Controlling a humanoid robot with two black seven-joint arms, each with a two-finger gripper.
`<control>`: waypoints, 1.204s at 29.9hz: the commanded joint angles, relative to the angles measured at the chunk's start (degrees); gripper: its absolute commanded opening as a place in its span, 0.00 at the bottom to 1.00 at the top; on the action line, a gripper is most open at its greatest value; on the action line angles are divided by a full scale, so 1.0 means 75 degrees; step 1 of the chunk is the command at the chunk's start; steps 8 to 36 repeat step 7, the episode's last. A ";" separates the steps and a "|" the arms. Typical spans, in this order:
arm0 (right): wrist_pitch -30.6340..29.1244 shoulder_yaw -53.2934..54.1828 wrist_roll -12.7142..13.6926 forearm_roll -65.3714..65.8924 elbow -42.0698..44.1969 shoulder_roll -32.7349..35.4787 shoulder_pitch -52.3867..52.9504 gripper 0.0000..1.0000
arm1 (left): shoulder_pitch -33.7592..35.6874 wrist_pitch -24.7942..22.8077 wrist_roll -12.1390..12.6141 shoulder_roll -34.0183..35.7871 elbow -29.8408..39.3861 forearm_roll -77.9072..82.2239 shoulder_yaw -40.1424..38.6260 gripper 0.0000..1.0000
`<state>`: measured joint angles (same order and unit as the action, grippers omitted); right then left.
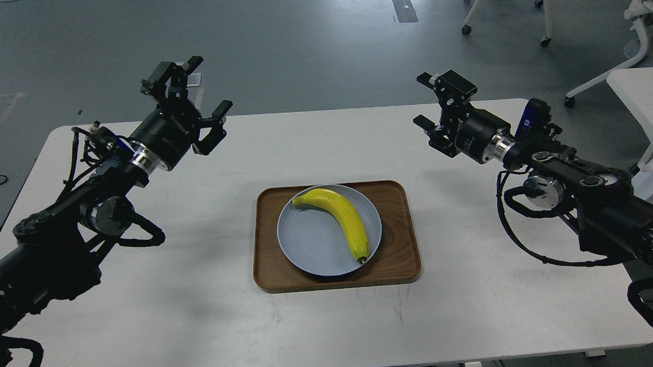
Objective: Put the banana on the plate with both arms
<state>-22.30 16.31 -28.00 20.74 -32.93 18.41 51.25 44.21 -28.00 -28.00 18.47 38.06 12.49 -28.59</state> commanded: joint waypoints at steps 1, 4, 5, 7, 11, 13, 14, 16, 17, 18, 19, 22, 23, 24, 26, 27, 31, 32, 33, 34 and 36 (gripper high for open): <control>0.0008 0.0134 0.0000 -0.0094 -0.0016 0.0240 -0.0037 1.00 | -0.0292 0.0000 0.0000 -0.0422 -0.0387 -0.0001 -0.0336 0.98; -0.0003 0.0204 0.0000 -0.0094 -0.0027 0.0358 -0.0095 1.00 | -0.0351 0.0000 0.0000 -0.0576 -0.0598 -0.0001 -0.0442 0.98; -0.0003 0.0251 0.0000 -0.0094 -0.0027 0.0370 -0.0130 1.00 | -0.0351 0.0000 0.0000 -0.0599 -0.0622 -0.0001 -0.0442 0.98; -0.0038 0.0508 0.0000 -0.0117 -0.0062 0.0370 -0.0259 1.00 | -0.0351 0.0000 0.0000 -0.0693 -0.0692 -0.0001 -0.0442 0.98; -0.0038 0.0508 0.0000 -0.0117 -0.0062 0.0370 -0.0259 1.00 | -0.0351 0.0000 0.0000 -0.0693 -0.0692 -0.0001 -0.0442 0.98; -0.0038 0.0508 0.0000 -0.0117 -0.0062 0.0370 -0.0259 1.00 | -0.0351 0.0000 0.0000 -0.0693 -0.0692 -0.0001 -0.0442 0.98; -0.0038 0.0508 0.0000 -0.0117 -0.0062 0.0370 -0.0259 1.00 | -0.0351 0.0000 0.0000 -0.0693 -0.0692 -0.0001 -0.0442 0.98; -0.0038 0.0508 0.0000 -0.0117 -0.0062 0.0370 -0.0259 1.00 | -0.0351 0.0000 0.0000 -0.0693 -0.0692 -0.0001 -0.0442 0.98; -0.0038 0.0508 0.0000 -0.0117 -0.0062 0.0370 -0.0259 1.00 | -0.0351 0.0000 0.0000 -0.0693 -0.0692 -0.0001 -0.0442 0.98; -0.0038 0.0508 0.0000 -0.0117 -0.0062 0.0370 -0.0259 1.00 | -0.0351 0.0000 0.0000 -0.0693 -0.0692 -0.0001 -0.0442 0.98; -0.0038 0.0508 0.0000 -0.0117 -0.0062 0.0370 -0.0259 1.00 | -0.0351 0.0000 0.0000 -0.0693 -0.0692 -0.0001 -0.0442 0.98; -0.0038 0.0508 0.0000 -0.0117 -0.0062 0.0370 -0.0259 1.00 | -0.0351 0.0000 0.0000 -0.0693 -0.0692 -0.0001 -0.0442 0.98; -0.0038 0.0508 0.0000 -0.0117 -0.0062 0.0370 -0.0259 1.00 | -0.0351 0.0000 0.0000 -0.0693 -0.0692 -0.0001 -0.0442 0.98; -0.0038 0.0508 0.0000 -0.0117 -0.0062 0.0370 -0.0259 1.00 | -0.0351 0.0000 0.0000 -0.0693 -0.0692 -0.0001 -0.0442 0.98; -0.0038 0.0508 0.0000 -0.0117 -0.0062 0.0370 -0.0259 1.00 | -0.0351 0.0000 0.0000 -0.0693 -0.0692 -0.0001 -0.0442 0.98; -0.0038 0.0508 0.0000 -0.0117 -0.0062 0.0370 -0.0259 1.00 | -0.0351 0.0000 0.0000 -0.0693 -0.0692 -0.0001 -0.0442 0.98; -0.0038 0.0508 0.0000 -0.0117 -0.0062 0.0370 -0.0259 1.00 | -0.0351 0.0000 0.0000 -0.0693 -0.0692 -0.0001 -0.0442 0.98; -0.0038 0.0508 0.0000 -0.0117 -0.0062 0.0370 -0.0259 1.00 | -0.0351 0.0000 0.0000 -0.0693 -0.0692 -0.0001 -0.0442 0.98; -0.0038 0.0508 0.0000 -0.0117 -0.0062 0.0370 -0.0259 1.00 | -0.0351 0.0000 0.0000 -0.0693 -0.0692 -0.0001 -0.0442 0.98; -0.0038 0.0508 0.0000 -0.0117 -0.0062 0.0370 -0.0259 1.00 | -0.0351 0.0000 0.0000 -0.0693 -0.0692 -0.0001 -0.0442 0.98; -0.0038 0.0508 0.0000 -0.0117 -0.0062 0.0370 -0.0259 1.00 | -0.0351 0.0000 0.0000 -0.0693 -0.0692 -0.0001 -0.0442 0.98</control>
